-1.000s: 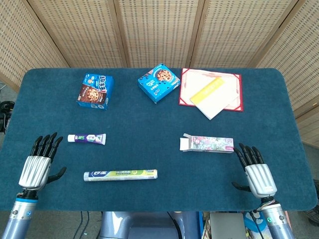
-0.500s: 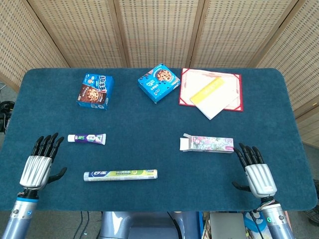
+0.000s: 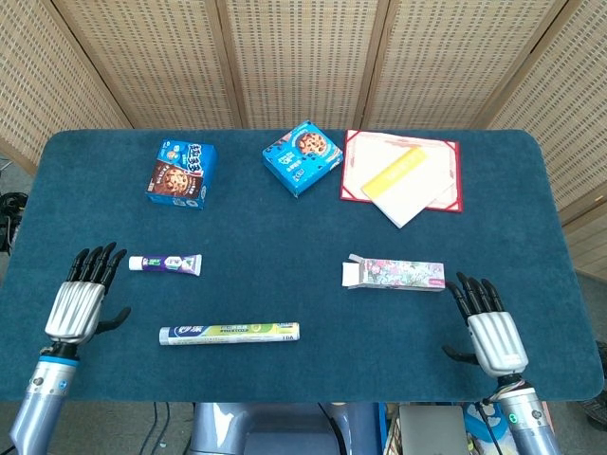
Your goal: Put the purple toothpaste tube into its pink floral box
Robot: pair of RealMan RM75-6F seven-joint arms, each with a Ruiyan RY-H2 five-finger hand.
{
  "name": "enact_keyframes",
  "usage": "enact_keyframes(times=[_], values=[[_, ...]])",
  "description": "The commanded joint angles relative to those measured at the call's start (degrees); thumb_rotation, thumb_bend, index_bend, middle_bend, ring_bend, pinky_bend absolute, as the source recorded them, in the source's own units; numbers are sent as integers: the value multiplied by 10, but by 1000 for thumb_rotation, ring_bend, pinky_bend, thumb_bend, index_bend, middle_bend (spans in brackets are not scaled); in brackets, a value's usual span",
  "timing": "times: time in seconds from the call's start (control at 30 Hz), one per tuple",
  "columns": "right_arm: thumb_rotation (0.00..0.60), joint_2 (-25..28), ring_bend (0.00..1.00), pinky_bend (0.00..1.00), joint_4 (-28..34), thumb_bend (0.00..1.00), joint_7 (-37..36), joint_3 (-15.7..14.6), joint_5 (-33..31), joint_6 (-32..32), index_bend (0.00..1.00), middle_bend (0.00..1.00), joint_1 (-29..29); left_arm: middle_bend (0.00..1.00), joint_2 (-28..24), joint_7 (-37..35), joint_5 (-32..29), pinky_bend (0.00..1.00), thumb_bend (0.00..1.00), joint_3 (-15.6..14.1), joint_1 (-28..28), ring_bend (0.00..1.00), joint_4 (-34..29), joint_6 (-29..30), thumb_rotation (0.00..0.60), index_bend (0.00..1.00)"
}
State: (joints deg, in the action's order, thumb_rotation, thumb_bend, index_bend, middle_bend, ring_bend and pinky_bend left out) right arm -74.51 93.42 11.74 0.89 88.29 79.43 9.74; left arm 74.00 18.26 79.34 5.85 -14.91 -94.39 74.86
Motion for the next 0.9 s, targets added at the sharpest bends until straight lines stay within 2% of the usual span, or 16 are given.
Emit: enact_keyframes(times=[0.03, 0.2, 0.33, 0.63, 0.9], values=[[600, -1, 0, 0, 0, 119, 1, -1, 1, -1, 0, 0, 0, 5, -14, 12, -42, 69, 269, 32, -34, 4, 2, -44, 600, 50], [600, -4, 0, 0, -1, 118, 4, -2, 1, -5, 0, 0, 2, 106, -12, 24, -88, 157, 269, 56, -71, 89, 20, -95, 600, 152], [600, -6, 0, 0, -3, 118, 5, -3, 1, -8, 0, 0, 3, 127, -1, 32, -118, 172, 269, 66, -96, 107, 46, -127, 600, 189], [600, -6, 0, 0, -6, 119, -3, 0, -3, -7, 0, 0, 2, 189, 25, 61, -170, 210, 269, 64, -138, 156, 100, -186, 600, 291], [600, -3, 0, 0, -8, 118, -13, 3, -5, -4, 0, 0, 2, 206, 51, 84, -196, 218, 269, 55, -158, 167, 138, -206, 600, 318]])
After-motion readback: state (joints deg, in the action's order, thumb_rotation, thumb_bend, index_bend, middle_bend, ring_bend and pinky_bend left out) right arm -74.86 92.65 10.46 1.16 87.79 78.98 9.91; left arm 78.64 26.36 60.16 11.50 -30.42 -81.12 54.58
